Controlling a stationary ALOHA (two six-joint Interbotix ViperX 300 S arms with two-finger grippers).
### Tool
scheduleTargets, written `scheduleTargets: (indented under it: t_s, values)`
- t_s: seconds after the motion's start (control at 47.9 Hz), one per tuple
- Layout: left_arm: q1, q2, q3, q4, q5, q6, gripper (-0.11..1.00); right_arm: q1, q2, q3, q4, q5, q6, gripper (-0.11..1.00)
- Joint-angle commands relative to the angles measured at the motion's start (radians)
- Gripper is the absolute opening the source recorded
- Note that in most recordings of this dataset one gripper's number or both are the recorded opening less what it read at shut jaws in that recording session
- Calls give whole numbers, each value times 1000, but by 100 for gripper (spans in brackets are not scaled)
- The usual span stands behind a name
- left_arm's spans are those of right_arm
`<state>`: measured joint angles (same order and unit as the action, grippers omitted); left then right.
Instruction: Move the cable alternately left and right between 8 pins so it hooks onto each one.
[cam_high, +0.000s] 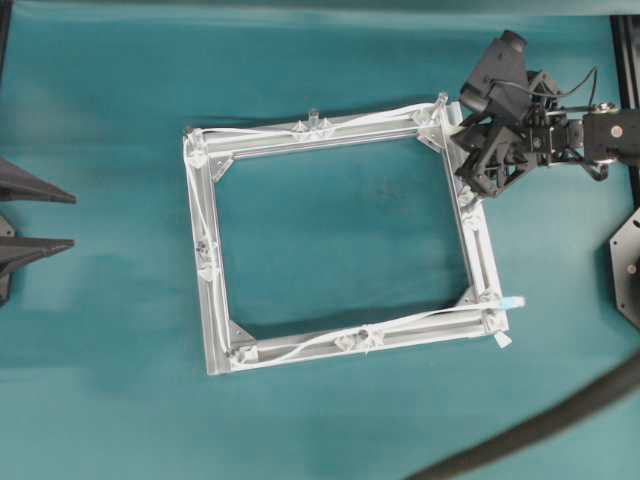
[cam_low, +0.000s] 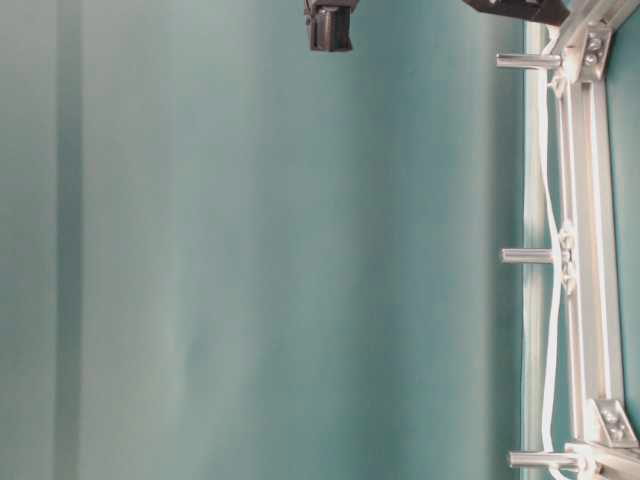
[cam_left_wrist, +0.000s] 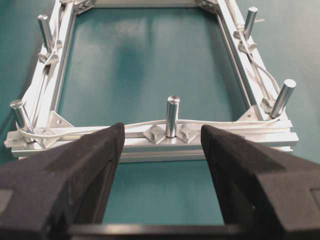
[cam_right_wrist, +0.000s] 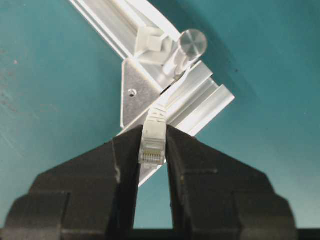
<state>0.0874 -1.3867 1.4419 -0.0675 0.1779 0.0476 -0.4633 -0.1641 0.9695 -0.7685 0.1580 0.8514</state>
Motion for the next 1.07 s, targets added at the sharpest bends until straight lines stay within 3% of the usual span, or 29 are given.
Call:
scheduleTargets:
  t_s: [0.0, 0.125, 0.167, 0.48, 0.773, 0.856, 1.044]
  values:
    - [-2, 11, -17, 5, -5, -2, 65, 14, -21, -6, 9, 6, 0, 25]
    - [-2, 9, -17, 5, -5, -2, 65, 14, -25, -9, 9, 31, -5, 59]
    - [-2, 9, -18, 5, -5, -2, 65, 14, -29, -9, 8, 34, -8, 65]
    - [-2, 9, -18, 5, -5, -2, 65, 14, -164, 46, 0, 117, -14, 63]
    - [-2, 9, -17, 5, -5, -2, 65, 14, -314, 106, -37, 164, -14, 63]
    - [-2, 9, -17, 5, -5, -2, 65, 14, -336, 120, -63, 160, -20, 63]
    - [-2, 9, -17, 5, -5, -2, 65, 14, -399, 144, -176, 118, -20, 63]
